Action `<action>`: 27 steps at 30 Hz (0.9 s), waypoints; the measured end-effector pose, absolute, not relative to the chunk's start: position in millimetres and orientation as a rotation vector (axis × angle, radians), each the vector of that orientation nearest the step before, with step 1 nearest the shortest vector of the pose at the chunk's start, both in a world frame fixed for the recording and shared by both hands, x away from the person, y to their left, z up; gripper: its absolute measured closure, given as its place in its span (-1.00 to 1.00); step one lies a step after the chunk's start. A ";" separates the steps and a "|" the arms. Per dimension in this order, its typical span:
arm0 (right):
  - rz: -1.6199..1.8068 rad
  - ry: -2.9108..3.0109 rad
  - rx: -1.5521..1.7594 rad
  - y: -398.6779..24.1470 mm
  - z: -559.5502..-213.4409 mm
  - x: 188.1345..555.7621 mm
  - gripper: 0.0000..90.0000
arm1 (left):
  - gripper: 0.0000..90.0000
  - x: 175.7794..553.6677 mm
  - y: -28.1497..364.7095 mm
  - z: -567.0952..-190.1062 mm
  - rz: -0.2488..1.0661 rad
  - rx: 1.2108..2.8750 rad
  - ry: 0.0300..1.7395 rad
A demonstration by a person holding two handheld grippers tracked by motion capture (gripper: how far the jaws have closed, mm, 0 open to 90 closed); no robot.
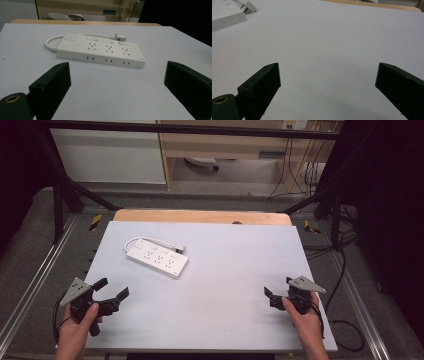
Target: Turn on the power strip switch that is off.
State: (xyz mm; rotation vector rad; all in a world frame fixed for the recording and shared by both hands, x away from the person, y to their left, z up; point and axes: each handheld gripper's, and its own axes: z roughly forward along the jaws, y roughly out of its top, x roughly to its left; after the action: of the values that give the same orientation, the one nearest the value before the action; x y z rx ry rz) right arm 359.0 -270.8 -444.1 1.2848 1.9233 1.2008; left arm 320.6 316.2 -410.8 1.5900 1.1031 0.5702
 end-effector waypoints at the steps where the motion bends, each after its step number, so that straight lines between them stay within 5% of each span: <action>1: 1.192 1.933 1.285 -269.8 -444.7 358.2 -0.86 | -0.85 320.5 315.8 -410.2 0.568 1.592 1.099; 27: 1.239 1.996 1.172 -252.0 -439.2 348.5 -0.92 | -0.81 346.7 295.3 -378.0 0.600 1.511 1.061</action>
State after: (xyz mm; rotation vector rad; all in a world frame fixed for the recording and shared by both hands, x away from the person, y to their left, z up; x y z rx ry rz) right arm 348.5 -252.0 -439.2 1.1720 1.9957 1.2393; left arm 346.7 295.3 -378.0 1.5114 1.0614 0.5997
